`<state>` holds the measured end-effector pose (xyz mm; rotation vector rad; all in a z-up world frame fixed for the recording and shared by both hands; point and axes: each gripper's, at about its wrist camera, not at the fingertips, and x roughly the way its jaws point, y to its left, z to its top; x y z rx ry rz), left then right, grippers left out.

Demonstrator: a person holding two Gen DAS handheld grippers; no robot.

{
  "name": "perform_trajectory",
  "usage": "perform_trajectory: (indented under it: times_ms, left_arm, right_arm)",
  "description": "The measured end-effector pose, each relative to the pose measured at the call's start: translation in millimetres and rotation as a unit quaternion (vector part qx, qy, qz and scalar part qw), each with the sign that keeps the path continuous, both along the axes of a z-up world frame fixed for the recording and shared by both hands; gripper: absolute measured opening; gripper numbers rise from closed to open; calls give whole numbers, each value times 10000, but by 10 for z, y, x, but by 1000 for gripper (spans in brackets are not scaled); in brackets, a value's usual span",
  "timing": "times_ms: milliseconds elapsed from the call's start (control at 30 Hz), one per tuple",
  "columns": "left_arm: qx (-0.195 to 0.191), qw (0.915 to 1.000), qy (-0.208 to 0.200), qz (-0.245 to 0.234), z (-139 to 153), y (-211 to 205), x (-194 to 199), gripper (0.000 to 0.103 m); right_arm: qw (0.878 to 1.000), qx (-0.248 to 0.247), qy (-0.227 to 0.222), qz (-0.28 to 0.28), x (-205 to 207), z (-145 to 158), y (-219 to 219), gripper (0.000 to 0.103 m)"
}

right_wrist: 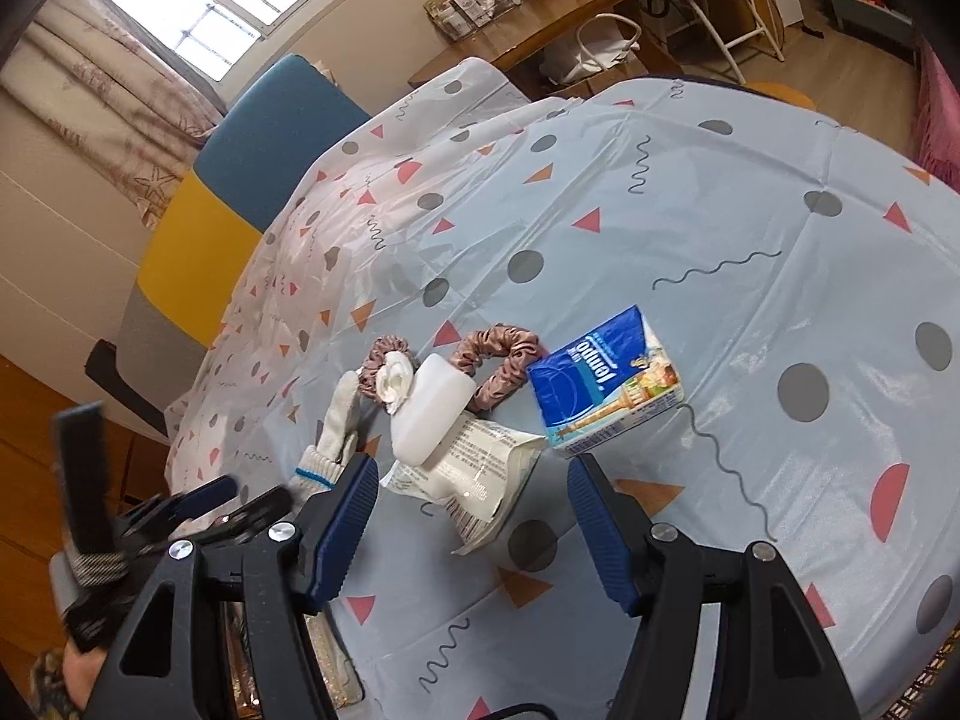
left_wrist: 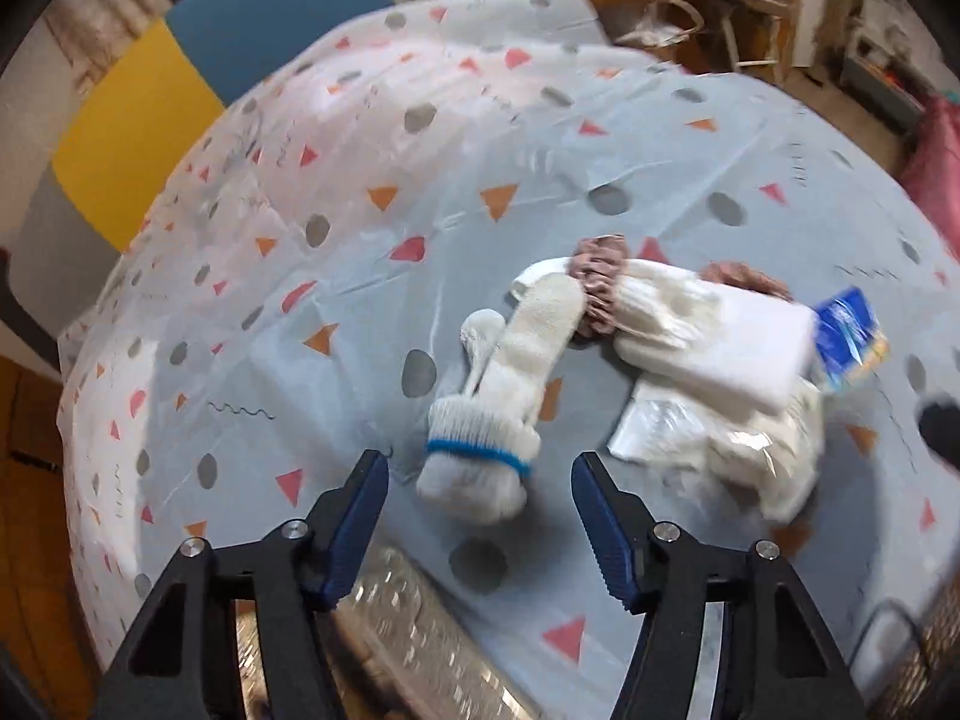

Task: Organize soft objects
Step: 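Reach the left tool to the white knit glove and grasp its blue-banded cuff, then lift the white glove with the left tool while the right tool grasps the white cloth with brown scrunchie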

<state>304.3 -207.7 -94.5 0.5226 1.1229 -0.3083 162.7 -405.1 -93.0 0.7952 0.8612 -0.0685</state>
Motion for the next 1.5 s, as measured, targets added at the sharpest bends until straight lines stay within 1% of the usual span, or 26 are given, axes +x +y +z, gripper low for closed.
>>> perform_trajectory:
  times_ms: [33,100,167,200,233,267,300,367,467,533,667,733,800,867,967,1067,1100,1233,1267,1300,1333,1367,1433,1500]
  left_arm:
    - [32,9999,107,31,-71,-29,67,65]
    - [204,9995,175,163,-199,-69,168,65]
    - [236,9987,322,307,-318,-66,259,64]
    - [222,9979,431,420,-373,-53,296,50]
    - [171,9973,517,497,-417,-35,313,46]
    - [133,9974,496,515,-422,-27,309,44]
    - [79,9979,405,503,-392,-18,280,39]
    - [-230,9978,370,500,-304,35,211,37]
    - [-555,9961,204,648,-122,142,79,37]
    - [-791,9939,223,738,-16,228,-54,37]
    - [-1194,9898,89,771,215,343,-434,37]
    - [-1477,9861,60,764,328,389,-656,37]
    - [-1701,9831,15,681,401,410,-824,37]
    - [-1801,9820,-158,544,491,433,-1020,37]
    - [-2029,9780,-316,357,637,516,-1281,37]
    - [-2234,9735,-394,270,734,658,-1471,37]
    - [-2333,9713,-395,258,764,719,-1519,37]
    - [-2556,9647,-572,266,892,921,-1706,37]
    - [-2588,9635,-641,246,929,965,-1756,37]
    - [-2525,9641,-789,214,962,980,-1810,37]
    - [-2432,9647,-999,133,1006,993,-1878,37]
    - [-2422,9641,-1086,63,1035,1011,-1922,37]
    - [-2563,9608,-1059,35,1066,1070,-1981,37]
    - [-2688,9583,-966,117,1062,1128,-2003,37]
  right_arm:
    - [10000,30,-17,31,2,1,8,67]
    - [10000,35,-21,51,2,4,14,67]
    - [10000,71,-32,39,-2,3,6,67]
    - [10000,82,-27,26,-3,1,2,67]
    - [9999,97,-29,17,-3,-3,-5,67]
    - [9999,105,-32,23,-1,-6,-3,67]
    - [9999,112,-41,26,-2,-9,-2,67]
    - [9999,131,-63,20,-6,-12,-9,67]
    - [9999,118,-54,23,-5,-16,-2,67]
    - [10000,47,-8,40,1,-22,13,67]
    - [9999,-10,83,80,16,-50,35,67]
    - [9998,-92,154,105,29,-64,54,67]
    - [9994,-180,249,159,46,-92,84,67]
    - [9986,-313,340,256,79,-109,134,67]
    - [9960,-609,360,541,158,-66,258,67]
    - [9902,-995,299,939,344,35,362,67]
    - [9863,-1204,259,1099,462,73,399,67]
    - [9731,-1623,280,1613,919,110,498,67]
    - [9684,-1740,335,1753,1040,103,531,67]
    - [9628,-1873,386,1908,1186,98,571,67]
    - [9595,-1922,419,2017,1287,87,594,67]
    - [9568,-1951,476,2104,1392,74,613,67]
    - [9509,-2101,622,2185,1582,60,648,67]
    - [9465,-2122,698,2331,1741,49,690,67]
